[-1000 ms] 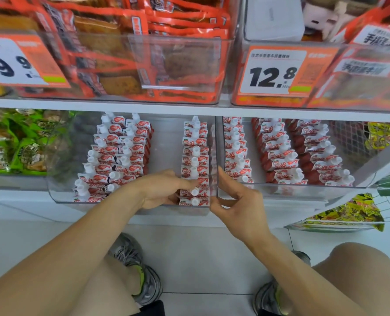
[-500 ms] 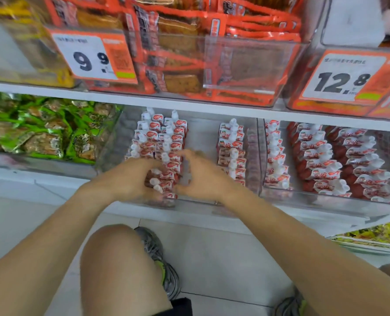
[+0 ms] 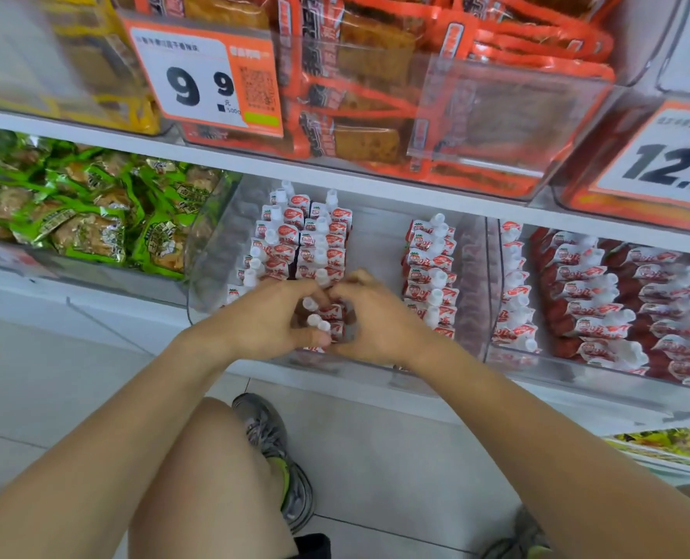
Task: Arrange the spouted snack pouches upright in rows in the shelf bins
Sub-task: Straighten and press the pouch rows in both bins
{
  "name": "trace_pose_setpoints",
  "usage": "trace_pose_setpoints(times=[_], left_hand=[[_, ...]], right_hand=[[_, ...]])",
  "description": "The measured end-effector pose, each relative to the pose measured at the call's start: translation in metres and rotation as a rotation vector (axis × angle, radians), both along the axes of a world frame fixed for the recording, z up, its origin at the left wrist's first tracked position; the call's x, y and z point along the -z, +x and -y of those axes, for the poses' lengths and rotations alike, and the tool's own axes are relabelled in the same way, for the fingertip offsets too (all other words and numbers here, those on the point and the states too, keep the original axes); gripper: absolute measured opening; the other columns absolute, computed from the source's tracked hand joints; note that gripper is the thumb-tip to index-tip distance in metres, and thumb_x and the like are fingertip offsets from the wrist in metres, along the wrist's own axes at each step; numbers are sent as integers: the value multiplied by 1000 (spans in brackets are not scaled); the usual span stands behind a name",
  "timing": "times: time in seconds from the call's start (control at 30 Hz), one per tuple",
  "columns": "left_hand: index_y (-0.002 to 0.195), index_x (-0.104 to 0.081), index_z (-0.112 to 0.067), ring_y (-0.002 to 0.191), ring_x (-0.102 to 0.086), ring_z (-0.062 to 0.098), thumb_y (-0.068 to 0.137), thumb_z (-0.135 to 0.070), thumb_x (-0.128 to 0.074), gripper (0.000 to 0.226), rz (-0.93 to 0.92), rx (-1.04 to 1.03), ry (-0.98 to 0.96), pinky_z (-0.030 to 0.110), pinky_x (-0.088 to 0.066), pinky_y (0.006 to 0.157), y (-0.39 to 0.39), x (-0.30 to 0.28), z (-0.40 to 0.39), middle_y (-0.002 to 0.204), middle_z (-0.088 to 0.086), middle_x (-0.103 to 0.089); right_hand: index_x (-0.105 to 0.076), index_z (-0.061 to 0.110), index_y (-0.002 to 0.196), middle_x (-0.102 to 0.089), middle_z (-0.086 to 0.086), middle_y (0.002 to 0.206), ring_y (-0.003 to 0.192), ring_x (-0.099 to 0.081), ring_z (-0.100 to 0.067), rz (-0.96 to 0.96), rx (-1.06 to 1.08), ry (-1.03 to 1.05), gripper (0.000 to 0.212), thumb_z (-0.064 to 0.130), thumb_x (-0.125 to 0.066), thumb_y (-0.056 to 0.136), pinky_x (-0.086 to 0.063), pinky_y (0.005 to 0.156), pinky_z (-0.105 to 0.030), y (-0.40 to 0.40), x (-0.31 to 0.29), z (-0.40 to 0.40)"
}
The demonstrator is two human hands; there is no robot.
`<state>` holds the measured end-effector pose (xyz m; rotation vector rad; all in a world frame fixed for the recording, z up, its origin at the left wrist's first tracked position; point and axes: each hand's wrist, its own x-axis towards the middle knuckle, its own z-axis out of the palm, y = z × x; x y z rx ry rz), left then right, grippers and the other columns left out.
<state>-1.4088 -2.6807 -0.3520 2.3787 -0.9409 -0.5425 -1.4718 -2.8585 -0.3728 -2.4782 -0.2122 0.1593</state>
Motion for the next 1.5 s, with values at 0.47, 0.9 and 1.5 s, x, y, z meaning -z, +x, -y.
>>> trace_pose_setpoints(times=[0.47, 0.9, 1.5], left_hand=[[121, -57, -27, 109, -58, 3, 93, -56, -45, 42, -430, -147, -64, 27, -45, 98, 3, 6, 18, 113, -15, -65], [143, -34, -27, 130, -41, 11, 97, -57, -33, 56, -648, -396, -230, 41, -27, 115, 18, 25, 29, 141, -14, -44], [153, -15, -19, 144, -20, 14, 98, -56, -29, 67, -576, -386, -260, 29, -19, 112, 39, 44, 47, 157, -6, -22]], right_hand=[[-28, 24, 148, -54, 4, 138, 112, -61, -17, -378, 162, 198, 101, 22, -88, 67, -50, 100, -36, -6, -15, 8], [-9, 26, 155, -26, -8, 159, 136, -41, -28, -533, 408, 344, 95, 18, -72, 84, -43, 108, -44, 8, -26, 20], [-22, 23, 152, -49, -10, 144, 125, -51, -27, -402, 564, 431, 50, 36, -34, 105, -39, 102, -35, 23, -6, 1]])
